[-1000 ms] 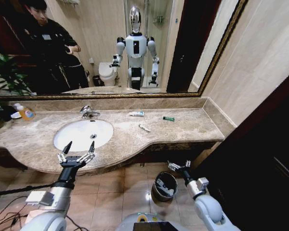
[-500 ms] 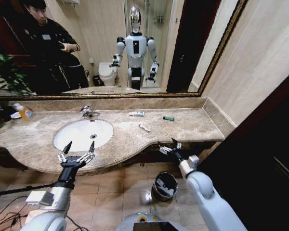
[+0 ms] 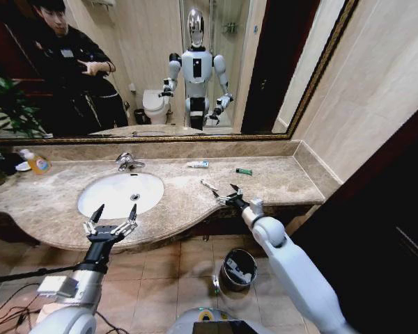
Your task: Pick up the trash from the sink and place it in the trash bin.
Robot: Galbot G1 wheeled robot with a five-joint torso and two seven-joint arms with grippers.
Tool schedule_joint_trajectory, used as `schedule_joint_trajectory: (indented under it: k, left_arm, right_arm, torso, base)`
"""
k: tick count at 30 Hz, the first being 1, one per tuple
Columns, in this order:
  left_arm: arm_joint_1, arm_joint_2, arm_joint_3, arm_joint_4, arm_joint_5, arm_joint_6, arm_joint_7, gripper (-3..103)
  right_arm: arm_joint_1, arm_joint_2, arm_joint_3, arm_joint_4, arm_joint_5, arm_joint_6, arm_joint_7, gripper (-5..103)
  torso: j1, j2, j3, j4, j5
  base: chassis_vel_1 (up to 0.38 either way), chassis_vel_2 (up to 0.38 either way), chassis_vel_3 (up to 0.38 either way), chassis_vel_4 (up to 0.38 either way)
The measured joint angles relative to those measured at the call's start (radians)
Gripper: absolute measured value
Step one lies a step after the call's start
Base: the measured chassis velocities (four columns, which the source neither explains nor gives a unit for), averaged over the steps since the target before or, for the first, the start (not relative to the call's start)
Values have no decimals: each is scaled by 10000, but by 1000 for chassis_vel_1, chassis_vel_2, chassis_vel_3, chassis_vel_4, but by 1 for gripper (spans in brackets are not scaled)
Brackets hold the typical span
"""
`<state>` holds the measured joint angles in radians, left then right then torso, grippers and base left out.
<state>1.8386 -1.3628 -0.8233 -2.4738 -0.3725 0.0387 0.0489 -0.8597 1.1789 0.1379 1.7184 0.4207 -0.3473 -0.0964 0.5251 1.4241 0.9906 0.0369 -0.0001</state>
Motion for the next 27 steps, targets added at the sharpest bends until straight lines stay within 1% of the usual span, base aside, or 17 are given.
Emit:
schedule_joint_trajectory:
  k: [2, 3, 5, 6, 9, 10, 12, 19, 23, 24, 25, 27]
  left_arm:
    - [0, 0, 0, -1, 0, 0, 0, 100]
    - [0, 0, 0, -1, 0, 0, 0, 100]
    - [0, 1, 0, -1, 0, 1, 0, 100]
    - [0, 1, 0, -1, 0, 1, 0, 100]
    - [0, 0, 0, 0, 0, 0, 0, 100]
    - [0, 0, 0, 0, 0, 0, 0, 100]
    - [0, 0, 0, 0, 0, 0, 0, 100]
    - [0, 0, 0, -1, 0, 0, 0, 100]
    - [0, 0, 0, 0, 0, 0, 0, 100]
    - [0, 0, 0, 0, 0, 0, 0, 100]
    - [0, 0, 0, 0, 0, 0, 0, 100]
    - [0, 0, 0, -1, 0, 0, 0, 100]
  right_arm:
    - [641, 46, -298, -546, 131, -57, -24, 92]
    - [641, 46, -298, -546, 131, -57, -24, 92]
    - [1144, 110, -483, -1008, 187, -81, -36, 84]
    - [1144, 110, -483, -1008, 187, -81, -36, 84]
    - [1576, 249, -663, -1592, 199, -96, -48, 68]
    - [1576, 249, -663, -1592, 199, -96, -48, 68]
    - [1704, 310, -770, -1849, 200, -96, -56, 65]
    - [2040, 401, -999, -2557, 57, -81, -208, 64]
    - [2076, 376, -1088, -2678, 20, -79, -278, 62]
    - [2080, 375, -1103, -2709, 2, -79, -287, 59]
    - [2080, 375, -1103, -2709, 2, -79, -287, 59]
    - [2088, 389, -1125, -2800, -43, -77, -305, 54]
  torso:
    - [0, 0, 0, 0, 0]
    - [0, 0, 0, 0, 0]
    - [0, 0, 0, 0, 0]
    - [0, 0, 0, 0, 0]
    - [0, 0, 0, 0, 0]
    - [0, 0, 0, 0, 0]
    - [0, 0, -1, -1, 0]
    - [-1, 0, -1, 0, 0]
    - [-1, 0, -1, -1, 0]
    - [-1, 0, -1, -1, 0]
    - [-1, 0, -1, -1, 0]
    - [-1, 0, -1, -1, 0]
  base:
    - [0, 0, 0, 0]
    - [0, 0, 0, 0]
    - [0, 0, 0, 0]
    - [0, 0, 0, 0]
    - [0, 0, 0, 0]
    - [0, 0, 0, 0]
    - [0, 0, 0, 0]
    - [0, 0, 0, 0]
    - [0, 0, 0, 0]
    - [0, 0, 0, 0]
    - [0, 0, 0, 0]
    - [0, 0, 0, 0]
